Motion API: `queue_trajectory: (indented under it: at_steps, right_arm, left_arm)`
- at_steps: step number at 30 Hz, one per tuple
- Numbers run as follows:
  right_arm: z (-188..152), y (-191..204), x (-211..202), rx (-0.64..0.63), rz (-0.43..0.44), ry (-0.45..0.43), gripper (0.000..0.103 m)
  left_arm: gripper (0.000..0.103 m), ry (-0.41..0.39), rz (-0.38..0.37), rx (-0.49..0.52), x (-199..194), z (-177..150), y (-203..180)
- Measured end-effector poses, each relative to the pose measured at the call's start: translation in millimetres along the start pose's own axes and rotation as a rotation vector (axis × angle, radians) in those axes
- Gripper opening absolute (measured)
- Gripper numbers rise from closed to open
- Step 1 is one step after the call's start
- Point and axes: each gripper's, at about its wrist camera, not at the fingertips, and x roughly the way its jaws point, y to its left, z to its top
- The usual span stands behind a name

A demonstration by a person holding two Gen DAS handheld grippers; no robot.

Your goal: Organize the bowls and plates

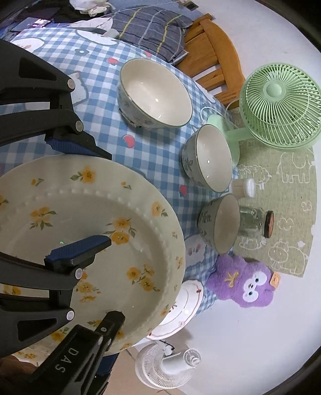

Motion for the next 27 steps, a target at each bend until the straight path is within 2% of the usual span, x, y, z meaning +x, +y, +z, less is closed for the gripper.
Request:
queue_trajectory:
  at_steps: [16, 27]
  right_arm:
    - [-37, -50, -34, 0.063, -0.045, -0.014, 0.061]
    - [-66, -83, -38, 0.070, -0.072, 0.009, 0.061]
  left_arm:
    - [0.061, -0.015, -0.042, 0.052, -31, -25, -41]
    - [0.061, 0.014, -0.063, 0.066, -36, -56, -73]
